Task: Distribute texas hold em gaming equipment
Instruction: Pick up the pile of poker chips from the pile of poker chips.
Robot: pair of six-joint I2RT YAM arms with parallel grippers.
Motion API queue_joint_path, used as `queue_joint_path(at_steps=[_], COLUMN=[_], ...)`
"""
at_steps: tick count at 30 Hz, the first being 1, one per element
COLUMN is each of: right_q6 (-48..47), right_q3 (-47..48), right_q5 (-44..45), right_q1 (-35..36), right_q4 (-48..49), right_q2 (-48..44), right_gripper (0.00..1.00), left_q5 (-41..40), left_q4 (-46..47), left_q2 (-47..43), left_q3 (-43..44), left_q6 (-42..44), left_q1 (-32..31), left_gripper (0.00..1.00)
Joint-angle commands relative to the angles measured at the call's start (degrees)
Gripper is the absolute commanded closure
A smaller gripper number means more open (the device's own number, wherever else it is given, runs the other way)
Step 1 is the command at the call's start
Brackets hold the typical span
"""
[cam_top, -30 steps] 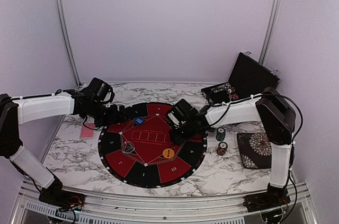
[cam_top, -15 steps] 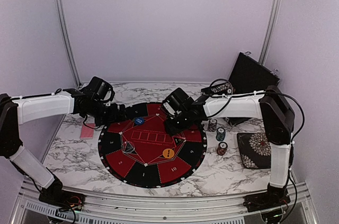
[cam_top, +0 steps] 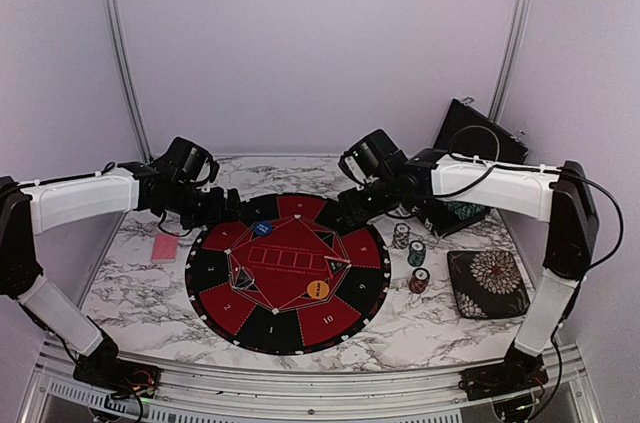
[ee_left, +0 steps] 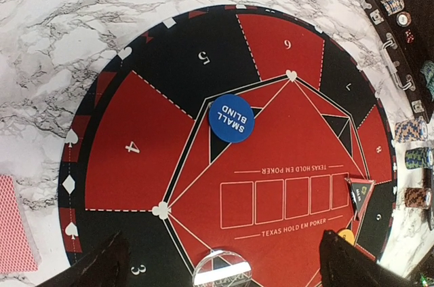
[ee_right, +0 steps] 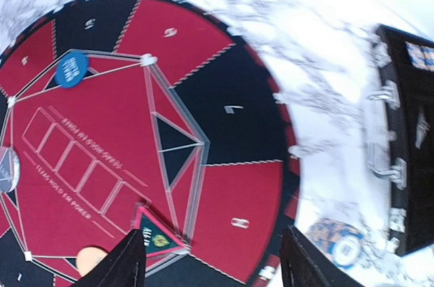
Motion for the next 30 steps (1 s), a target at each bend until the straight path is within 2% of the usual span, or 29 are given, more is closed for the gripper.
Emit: queue_joint_path(at_steps=[1,9,21,25,30], right_q6=[0.97,0.51,0.11,0.00,-0.13], right_q3=[-3.65,-8.03,-11.21,-11.59,-11.31], right_q5=[1.08,-1.89,-4.50,-5.09,-5.23], right_q1=[-4.46,-10.97,-14.77,-15.40,-15.97], right_q4=[-3.19,-4.37,-1.58,-0.41,0.79], right_q2=[-4.07,-7.85,-4.81,-3.09,-0.79], right_gripper=[0.33,0.25,0.17,0.17,0.24], left_q5=[0.25,0.87,0.95,0.89,0.91], left_q4=[0.41,0.40,0.38,0.40,0.40], left_q2=[0.38,0.13,-0.23,-0.37,-0.44], left_q3=[1.88,1.80,1.17,1.04,1.05], left_q6=[1.16,1.11,0.85,0.84,0.67], left_q1=[0.25,0.25,0.25,0.25,0.25], left_gripper=[0.01,0.01,0.01,0.01,0.01])
